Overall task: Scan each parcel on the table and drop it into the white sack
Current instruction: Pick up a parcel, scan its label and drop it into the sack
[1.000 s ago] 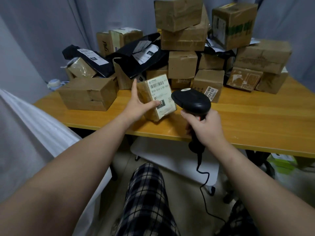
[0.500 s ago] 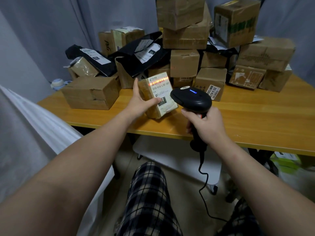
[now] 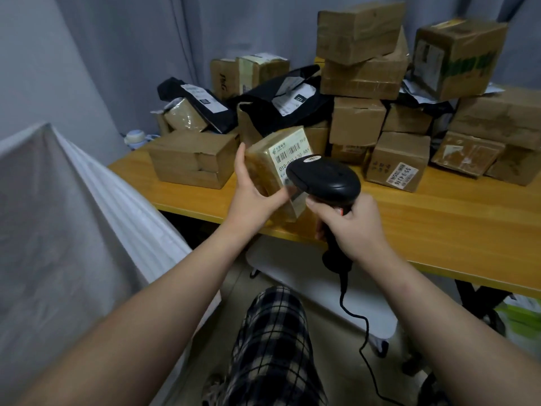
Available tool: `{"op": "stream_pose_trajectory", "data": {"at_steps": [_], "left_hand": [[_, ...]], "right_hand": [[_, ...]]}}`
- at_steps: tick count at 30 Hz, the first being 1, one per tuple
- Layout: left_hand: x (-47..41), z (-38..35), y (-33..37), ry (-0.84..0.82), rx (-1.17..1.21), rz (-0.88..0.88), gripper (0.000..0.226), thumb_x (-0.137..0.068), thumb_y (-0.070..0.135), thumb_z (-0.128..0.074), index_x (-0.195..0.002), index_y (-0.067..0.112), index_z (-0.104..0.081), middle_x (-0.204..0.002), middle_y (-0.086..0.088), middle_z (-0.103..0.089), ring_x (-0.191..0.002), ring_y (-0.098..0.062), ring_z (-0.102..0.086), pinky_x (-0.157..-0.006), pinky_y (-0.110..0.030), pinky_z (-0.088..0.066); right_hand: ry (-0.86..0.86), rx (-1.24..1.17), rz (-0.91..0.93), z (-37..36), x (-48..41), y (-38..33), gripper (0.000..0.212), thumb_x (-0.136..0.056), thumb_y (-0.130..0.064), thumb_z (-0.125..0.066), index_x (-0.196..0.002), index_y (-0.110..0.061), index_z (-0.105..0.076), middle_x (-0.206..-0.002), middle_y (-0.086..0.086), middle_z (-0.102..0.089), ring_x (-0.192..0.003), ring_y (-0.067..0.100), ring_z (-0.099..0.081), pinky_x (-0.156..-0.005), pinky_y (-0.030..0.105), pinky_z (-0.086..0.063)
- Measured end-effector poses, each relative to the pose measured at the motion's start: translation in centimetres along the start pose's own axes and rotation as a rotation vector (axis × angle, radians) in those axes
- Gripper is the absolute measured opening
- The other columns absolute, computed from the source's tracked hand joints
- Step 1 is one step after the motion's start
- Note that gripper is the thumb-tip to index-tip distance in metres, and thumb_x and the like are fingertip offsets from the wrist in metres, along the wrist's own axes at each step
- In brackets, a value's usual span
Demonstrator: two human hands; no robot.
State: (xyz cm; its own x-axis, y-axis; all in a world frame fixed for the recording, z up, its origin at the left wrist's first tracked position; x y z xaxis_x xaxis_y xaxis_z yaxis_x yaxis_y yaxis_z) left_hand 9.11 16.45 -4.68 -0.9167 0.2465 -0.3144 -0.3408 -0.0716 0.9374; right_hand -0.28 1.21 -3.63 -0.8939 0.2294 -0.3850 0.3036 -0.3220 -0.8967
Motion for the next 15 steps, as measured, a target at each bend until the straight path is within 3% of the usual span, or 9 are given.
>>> {"op": "stream_pose_trajectory", "data": {"at_steps": [3,5,7,9,11,15], "left_hand": [[2.6,4.4,-1.4,0.050,0.006,0.024,0.118,-0.061,0.049,-0.086,-0.144,0.050,-0.002,-0.148,-0.002,-0.037,-0.132,-0.015,-0.044,-0.107,-0.044,-0.043],[4.6,8.1,-3.2,0.149,0.002,0.064,0.111,-0.062,0.044,-0.086,-0.137,0.061,-0.006,-0.146,-0.001,-0.038,-0.128,-0.017,-0.051,-0.101,-0.041,-0.048],[6.7,12.2,-5.2,0.283,0.021,0.116,0.109,-0.075,0.021,-0.082,-0.144,0.049,-0.003,-0.134,0.004,-0.048,-0.113,-0.004,-0.060,-0.085,-0.021,-0.054],[8.8,16.9,-7.4,0.445,0.035,0.167,0.102,-0.080,0.004,-0.073,-0.149,0.031,-0.003,-0.118,0.012,-0.054,-0.096,0.009,-0.063,-0.071,-0.010,-0.052],[10.7,21.4,-9.6,0.590,0.029,0.224,0.105,-0.077,0.010,-0.076,-0.150,0.027,-0.003,-0.125,0.006,-0.056,-0.105,-0.002,-0.064,-0.076,-0.014,-0.054],[13.2,28.3,-15.6,0.744,-0.143,0.399,0.115,-0.066,0.040,-0.086,-0.150,0.029,-0.008,-0.136,0.004,-0.047,-0.124,-0.015,-0.051,-0.103,-0.041,-0.047]], "right_hand": [[-0.118,-0.023,0.002,-4.5,0.3,-0.2,0.013,-0.085,-0.017,-0.072,-0.076,-0.017,-0.064,-0.052,0.001,-0.061,-0.047,0.019,-0.061,-0.051,0.039,-0.053],[-0.204,-0.018,-0.023,-7.9,0.5,0.4,0.019,-0.083,-0.024,-0.074,-0.075,-0.009,-0.065,-0.055,0.008,-0.062,-0.051,0.020,-0.062,-0.054,0.041,-0.052],[-0.279,0.027,-0.050,-11.4,0.7,1.5,0.033,-0.079,-0.033,-0.075,-0.077,-0.002,-0.064,-0.058,0.014,-0.061,-0.056,0.026,-0.061,-0.056,0.042,-0.050],[-0.345,0.089,-0.091,-14.8,0.9,2.9,0.031,-0.079,-0.031,-0.075,-0.073,-0.004,-0.062,-0.055,0.007,-0.059,-0.055,0.020,-0.059,-0.055,0.036,-0.046],[-0.403,0.105,-0.145,-17.9,1.3,4.3,0.021,-0.078,-0.025,-0.077,-0.069,-0.017,-0.061,-0.057,-0.004,-0.062,-0.058,0.011,-0.060,-0.060,0.032,-0.048],[-0.565,0.273,-0.135,-24.1,1.7,5.8,0.023,-0.076,-0.017,-0.074,-0.072,-0.025,-0.053,-0.073,0.000,-0.063,-0.074,0.021,-0.063,-0.065,0.036,-0.050]]}}
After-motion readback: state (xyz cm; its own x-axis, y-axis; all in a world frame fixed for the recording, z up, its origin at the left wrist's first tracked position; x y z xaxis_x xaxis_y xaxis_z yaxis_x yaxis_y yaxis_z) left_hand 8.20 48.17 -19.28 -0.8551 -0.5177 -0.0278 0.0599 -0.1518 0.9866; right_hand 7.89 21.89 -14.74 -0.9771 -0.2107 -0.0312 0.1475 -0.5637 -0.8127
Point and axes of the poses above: each hand's wrist, its own x-axis away from the middle knuckle, its own z-axis out of the back of the hand, y = z × x, the point moved 6 cm from there along -x, towards the middle knuckle
